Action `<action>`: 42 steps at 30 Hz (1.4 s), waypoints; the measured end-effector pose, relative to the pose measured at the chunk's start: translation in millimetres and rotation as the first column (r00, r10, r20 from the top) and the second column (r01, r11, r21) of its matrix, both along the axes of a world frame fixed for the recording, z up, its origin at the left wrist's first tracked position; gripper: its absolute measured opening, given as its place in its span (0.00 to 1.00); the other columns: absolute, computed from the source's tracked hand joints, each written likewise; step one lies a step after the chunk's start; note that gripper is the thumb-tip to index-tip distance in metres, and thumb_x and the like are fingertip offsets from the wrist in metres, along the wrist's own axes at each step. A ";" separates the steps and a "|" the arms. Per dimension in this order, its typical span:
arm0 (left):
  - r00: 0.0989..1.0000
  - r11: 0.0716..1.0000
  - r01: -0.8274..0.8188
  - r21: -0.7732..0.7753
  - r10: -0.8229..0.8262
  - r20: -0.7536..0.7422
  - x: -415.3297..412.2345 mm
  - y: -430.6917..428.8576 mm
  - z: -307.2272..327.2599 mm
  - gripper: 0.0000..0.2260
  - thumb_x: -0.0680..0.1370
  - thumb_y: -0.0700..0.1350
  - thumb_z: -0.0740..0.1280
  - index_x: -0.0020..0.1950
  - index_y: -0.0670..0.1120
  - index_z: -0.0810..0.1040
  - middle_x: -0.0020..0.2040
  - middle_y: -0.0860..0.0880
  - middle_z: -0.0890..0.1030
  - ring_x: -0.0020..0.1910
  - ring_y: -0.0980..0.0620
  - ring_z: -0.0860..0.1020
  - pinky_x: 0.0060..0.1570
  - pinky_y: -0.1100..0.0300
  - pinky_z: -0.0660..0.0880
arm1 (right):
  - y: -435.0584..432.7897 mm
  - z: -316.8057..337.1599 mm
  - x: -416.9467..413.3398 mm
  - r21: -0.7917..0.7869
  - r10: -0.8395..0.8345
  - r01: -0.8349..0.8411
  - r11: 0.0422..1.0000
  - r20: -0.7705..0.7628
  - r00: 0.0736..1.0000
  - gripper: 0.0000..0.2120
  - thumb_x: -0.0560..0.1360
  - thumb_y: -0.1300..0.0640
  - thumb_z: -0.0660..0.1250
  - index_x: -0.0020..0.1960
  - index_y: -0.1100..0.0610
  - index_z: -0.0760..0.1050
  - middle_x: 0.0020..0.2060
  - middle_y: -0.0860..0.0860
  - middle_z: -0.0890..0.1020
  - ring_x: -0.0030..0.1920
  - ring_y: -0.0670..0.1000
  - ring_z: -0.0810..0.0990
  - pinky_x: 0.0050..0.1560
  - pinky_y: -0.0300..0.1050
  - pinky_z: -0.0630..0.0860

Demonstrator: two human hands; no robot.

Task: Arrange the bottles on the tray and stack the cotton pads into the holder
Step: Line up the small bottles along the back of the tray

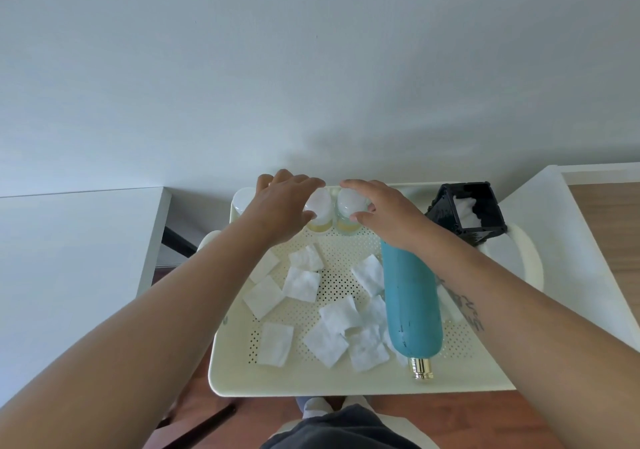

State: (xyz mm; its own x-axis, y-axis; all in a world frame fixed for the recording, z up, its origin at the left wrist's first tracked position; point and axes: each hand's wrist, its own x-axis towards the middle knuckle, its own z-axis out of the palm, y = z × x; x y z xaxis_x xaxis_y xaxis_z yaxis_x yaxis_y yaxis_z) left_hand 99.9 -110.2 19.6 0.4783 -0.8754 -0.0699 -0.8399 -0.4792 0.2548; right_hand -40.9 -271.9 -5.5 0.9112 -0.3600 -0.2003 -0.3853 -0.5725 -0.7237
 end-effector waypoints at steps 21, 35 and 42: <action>1.000 0.999 -0.024 -0.042 0.023 -0.017 -2.4 5.8 -5.4 0.24 0.78 0.53 0.67 0.74 0.56 0.67 0.69 0.54 0.75 0.67 0.47 0.69 0.63 0.47 0.63 | 11.0 -21.4 -2.5 -0.075 -0.090 0.098 0.992 0.105 0.990 0.27 0.78 0.56 0.66 0.72 0.40 0.63 0.63 0.44 0.73 0.53 0.41 0.68 0.54 0.37 0.65; 0.998 0.998 -0.028 -0.047 0.026 -0.054 -2.3 7.2 -4.4 0.26 0.77 0.53 0.69 0.74 0.55 0.67 0.70 0.54 0.74 0.68 0.48 0.68 0.65 0.49 0.62 | 11.7 -18.9 -5.8 -0.022 -0.086 0.088 0.996 0.085 0.993 0.30 0.79 0.57 0.64 0.74 0.37 0.56 0.71 0.44 0.68 0.66 0.47 0.70 0.61 0.39 0.67; 0.995 0.953 -0.095 -0.287 0.093 -0.021 -10.9 28.5 5.2 0.19 0.75 0.49 0.72 0.65 0.49 0.77 0.60 0.51 0.80 0.61 0.45 0.72 0.59 0.49 0.69 | 32.2 -12.3 -24.5 -0.044 -0.195 0.210 0.977 0.225 0.955 0.32 0.76 0.60 0.67 0.75 0.44 0.58 0.67 0.49 0.66 0.56 0.45 0.71 0.58 0.44 0.75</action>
